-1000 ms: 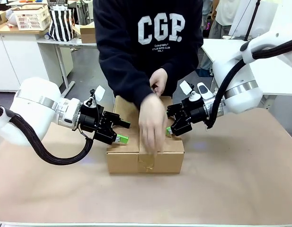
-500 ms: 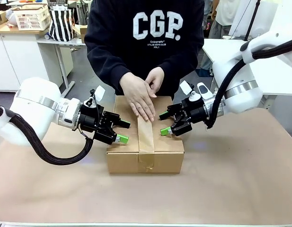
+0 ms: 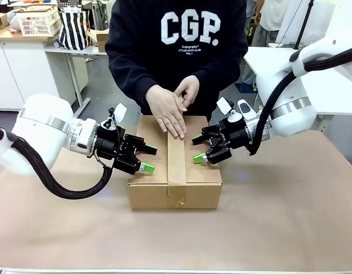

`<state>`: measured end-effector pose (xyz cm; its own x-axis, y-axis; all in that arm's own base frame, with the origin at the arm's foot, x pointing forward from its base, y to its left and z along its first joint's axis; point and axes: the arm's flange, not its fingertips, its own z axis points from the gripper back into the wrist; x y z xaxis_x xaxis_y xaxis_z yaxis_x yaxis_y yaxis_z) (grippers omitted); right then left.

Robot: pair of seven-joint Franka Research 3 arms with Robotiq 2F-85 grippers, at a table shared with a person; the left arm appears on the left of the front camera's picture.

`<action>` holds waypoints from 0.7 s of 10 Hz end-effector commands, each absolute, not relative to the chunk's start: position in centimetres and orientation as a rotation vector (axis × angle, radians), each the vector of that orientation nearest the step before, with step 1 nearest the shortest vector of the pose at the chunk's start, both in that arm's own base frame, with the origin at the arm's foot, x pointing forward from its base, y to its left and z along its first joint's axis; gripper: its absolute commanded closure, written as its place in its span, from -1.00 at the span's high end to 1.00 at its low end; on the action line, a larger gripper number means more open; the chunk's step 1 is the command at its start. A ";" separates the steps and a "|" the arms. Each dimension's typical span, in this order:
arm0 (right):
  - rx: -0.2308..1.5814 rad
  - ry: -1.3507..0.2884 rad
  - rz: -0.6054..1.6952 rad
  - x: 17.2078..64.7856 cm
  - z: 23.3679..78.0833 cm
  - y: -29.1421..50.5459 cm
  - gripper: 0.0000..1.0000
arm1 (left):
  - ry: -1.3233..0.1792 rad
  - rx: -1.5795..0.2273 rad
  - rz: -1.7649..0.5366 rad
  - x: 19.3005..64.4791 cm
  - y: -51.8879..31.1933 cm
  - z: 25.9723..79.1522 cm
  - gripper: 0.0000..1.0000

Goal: Pack the gift set into the box.
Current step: Press and hold the closed box until the human finishes sealing it.

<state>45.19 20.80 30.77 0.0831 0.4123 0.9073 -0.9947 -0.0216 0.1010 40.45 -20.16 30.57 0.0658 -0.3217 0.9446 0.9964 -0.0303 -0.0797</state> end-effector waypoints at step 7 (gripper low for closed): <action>0.960 -0.802 1.339 45.0 30.4 20.7 1.00 | -0.889 -1.028 -1.320 40.4 -20.1 30.3 1.00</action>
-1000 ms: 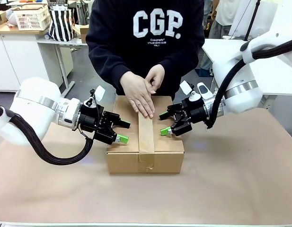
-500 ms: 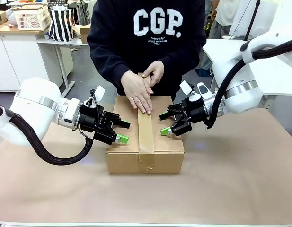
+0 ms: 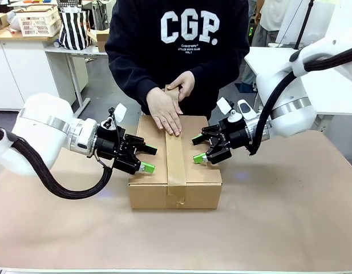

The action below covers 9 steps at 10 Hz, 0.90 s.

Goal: Pack the gift set into the box.
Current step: Press and hold the closed box until the human finishes sealing it.

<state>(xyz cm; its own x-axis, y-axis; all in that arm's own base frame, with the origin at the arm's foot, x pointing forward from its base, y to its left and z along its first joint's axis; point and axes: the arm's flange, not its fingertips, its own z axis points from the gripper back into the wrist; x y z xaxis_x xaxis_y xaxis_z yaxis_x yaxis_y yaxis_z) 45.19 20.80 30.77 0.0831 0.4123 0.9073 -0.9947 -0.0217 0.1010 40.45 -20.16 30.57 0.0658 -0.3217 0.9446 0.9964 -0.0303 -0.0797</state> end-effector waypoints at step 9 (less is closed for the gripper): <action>0.960 -0.802 1.339 45.0 30.4 20.7 1.00 | -0.889 -1.028 -1.320 40.4 -20.1 30.3 1.00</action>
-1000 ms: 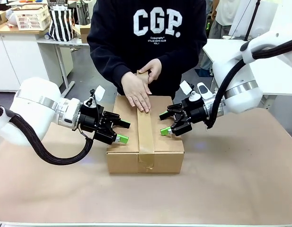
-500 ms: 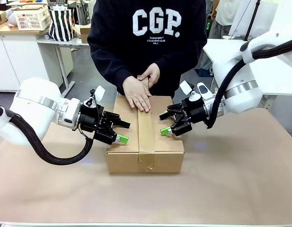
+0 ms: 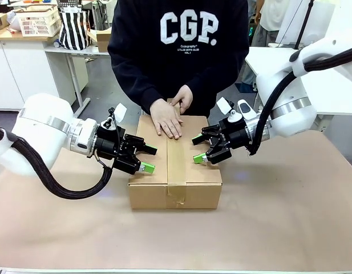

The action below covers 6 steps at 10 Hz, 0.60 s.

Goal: Pack the gift set into the box.
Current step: Press and hold the closed box until the human finishes sealing it.

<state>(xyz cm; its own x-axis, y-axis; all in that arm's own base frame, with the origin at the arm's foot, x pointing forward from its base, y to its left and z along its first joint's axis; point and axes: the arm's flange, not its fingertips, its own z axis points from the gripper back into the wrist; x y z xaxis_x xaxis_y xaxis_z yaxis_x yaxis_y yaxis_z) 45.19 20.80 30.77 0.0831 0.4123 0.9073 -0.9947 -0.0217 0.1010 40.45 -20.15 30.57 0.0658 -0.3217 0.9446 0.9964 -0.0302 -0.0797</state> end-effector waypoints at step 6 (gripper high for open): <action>0.960 -0.802 1.339 45.0 30.4 20.7 1.00 | -0.889 -1.028 -1.320 40.4 -20.1 30.3 1.00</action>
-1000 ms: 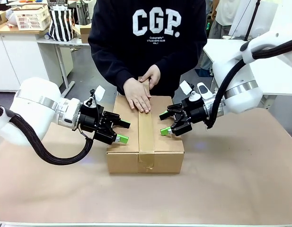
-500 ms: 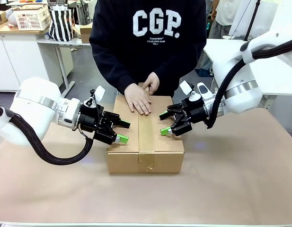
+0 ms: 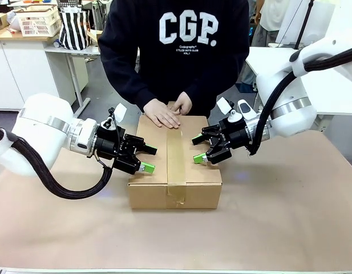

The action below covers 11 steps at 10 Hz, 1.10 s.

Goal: Pack the gift set into the box.
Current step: Press and hold the closed box until the human finishes sealing it.

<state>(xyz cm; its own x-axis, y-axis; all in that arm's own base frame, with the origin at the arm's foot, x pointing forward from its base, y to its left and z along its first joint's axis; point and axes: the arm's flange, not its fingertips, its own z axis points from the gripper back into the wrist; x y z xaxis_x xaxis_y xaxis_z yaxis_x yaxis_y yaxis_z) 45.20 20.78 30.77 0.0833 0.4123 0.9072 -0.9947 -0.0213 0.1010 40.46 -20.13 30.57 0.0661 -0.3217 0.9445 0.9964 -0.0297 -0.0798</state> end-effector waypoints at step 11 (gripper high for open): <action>0.960 -0.802 1.339 45.0 30.4 20.7 1.00 | -0.889 -1.028 -1.320 40.4 -20.1 30.3 1.00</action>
